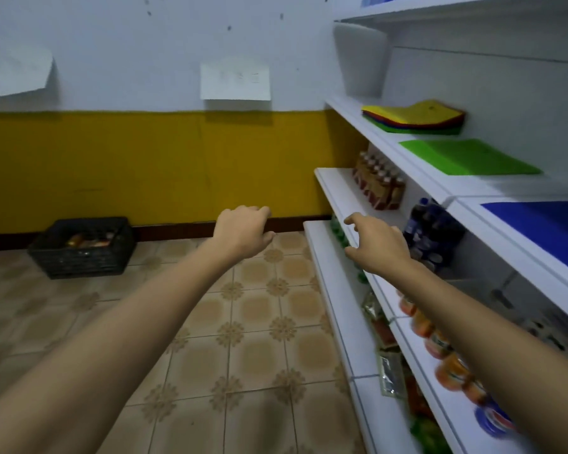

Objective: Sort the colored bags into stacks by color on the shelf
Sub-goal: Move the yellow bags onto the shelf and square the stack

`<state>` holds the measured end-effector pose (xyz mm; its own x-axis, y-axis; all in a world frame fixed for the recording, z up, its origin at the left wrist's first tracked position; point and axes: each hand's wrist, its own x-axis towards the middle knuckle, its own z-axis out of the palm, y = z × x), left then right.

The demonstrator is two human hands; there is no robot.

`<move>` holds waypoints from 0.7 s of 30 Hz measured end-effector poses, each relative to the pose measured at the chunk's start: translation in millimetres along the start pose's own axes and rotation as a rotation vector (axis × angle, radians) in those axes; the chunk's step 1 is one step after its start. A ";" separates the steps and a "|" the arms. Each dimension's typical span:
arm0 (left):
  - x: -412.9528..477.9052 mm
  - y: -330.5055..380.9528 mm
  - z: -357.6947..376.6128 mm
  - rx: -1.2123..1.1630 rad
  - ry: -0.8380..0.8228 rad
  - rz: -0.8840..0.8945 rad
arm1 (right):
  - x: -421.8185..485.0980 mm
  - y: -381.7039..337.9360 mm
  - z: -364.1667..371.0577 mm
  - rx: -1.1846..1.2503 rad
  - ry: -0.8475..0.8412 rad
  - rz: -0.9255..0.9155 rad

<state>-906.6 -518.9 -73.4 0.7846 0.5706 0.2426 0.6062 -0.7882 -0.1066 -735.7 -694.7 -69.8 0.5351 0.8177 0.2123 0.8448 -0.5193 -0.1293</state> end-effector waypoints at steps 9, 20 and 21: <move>84.4 -48.7 33.0 0.031 -0.010 -0.041 | 120.7 -31.8 38.1 0.024 -0.010 -0.115; 276.0 -83.4 63.1 0.066 -0.019 -0.037 | 330.9 -14.9 55.3 -0.006 -0.016 -0.167; 291.7 -86.0 65.4 0.068 -0.013 -0.034 | 348.1 -11.9 56.0 -0.025 -0.020 -0.173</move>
<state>-721.3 -269.6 -56.5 0.7649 0.5998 0.2348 0.6394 -0.7512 -0.1639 -559.2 -390.0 -48.6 0.3823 0.8999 0.2099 0.9239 -0.3765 -0.0682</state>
